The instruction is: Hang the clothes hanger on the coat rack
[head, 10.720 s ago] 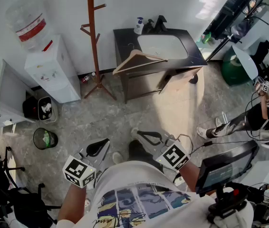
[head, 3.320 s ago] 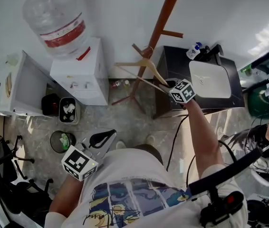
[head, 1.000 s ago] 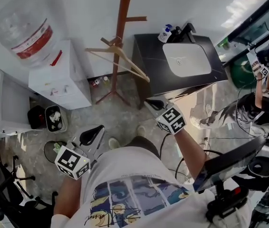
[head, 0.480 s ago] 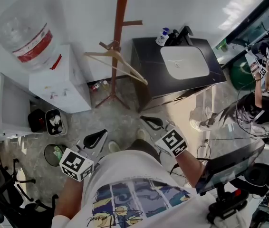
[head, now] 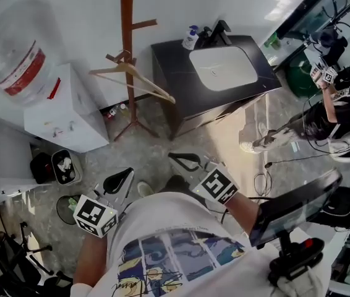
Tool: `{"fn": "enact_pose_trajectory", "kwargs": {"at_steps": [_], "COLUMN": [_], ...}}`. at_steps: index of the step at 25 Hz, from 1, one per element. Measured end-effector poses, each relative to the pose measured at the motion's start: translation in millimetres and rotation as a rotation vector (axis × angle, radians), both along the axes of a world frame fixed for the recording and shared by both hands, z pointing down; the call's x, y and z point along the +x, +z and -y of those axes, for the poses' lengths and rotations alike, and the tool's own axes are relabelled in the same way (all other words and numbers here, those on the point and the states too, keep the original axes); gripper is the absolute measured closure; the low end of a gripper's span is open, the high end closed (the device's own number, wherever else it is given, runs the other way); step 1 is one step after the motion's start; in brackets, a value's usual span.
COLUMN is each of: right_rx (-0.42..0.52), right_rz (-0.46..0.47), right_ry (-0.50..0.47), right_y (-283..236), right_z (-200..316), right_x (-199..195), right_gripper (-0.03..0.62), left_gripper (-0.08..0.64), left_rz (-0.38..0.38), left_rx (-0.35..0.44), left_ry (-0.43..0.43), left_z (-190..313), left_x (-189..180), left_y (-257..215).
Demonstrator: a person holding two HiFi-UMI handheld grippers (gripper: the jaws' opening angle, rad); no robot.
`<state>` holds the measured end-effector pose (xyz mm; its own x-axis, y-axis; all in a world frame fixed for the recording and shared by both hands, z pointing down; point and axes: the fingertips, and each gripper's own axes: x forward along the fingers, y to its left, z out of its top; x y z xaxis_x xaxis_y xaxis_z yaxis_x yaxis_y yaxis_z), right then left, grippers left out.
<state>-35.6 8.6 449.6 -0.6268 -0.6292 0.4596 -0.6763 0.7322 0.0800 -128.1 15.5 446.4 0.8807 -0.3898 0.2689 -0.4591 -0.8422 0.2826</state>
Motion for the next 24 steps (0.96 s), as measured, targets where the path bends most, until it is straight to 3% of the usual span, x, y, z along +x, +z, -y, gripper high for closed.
{"fn": "enact_pose_trajectory", "kwargs": {"at_steps": [24], "right_rx": [0.02], "right_rz": [-0.024], "right_ry": [-0.07], "right_y": [-4.8], "right_z": [13.3], "right_x": [-17.6], "right_gripper": [0.591], "left_gripper": [0.557], "left_rz": [0.008], "left_rx": [-0.001], "left_ry": [-0.039], "left_z": [11.2], "left_x": [-12.2], "left_y": [0.9]}}
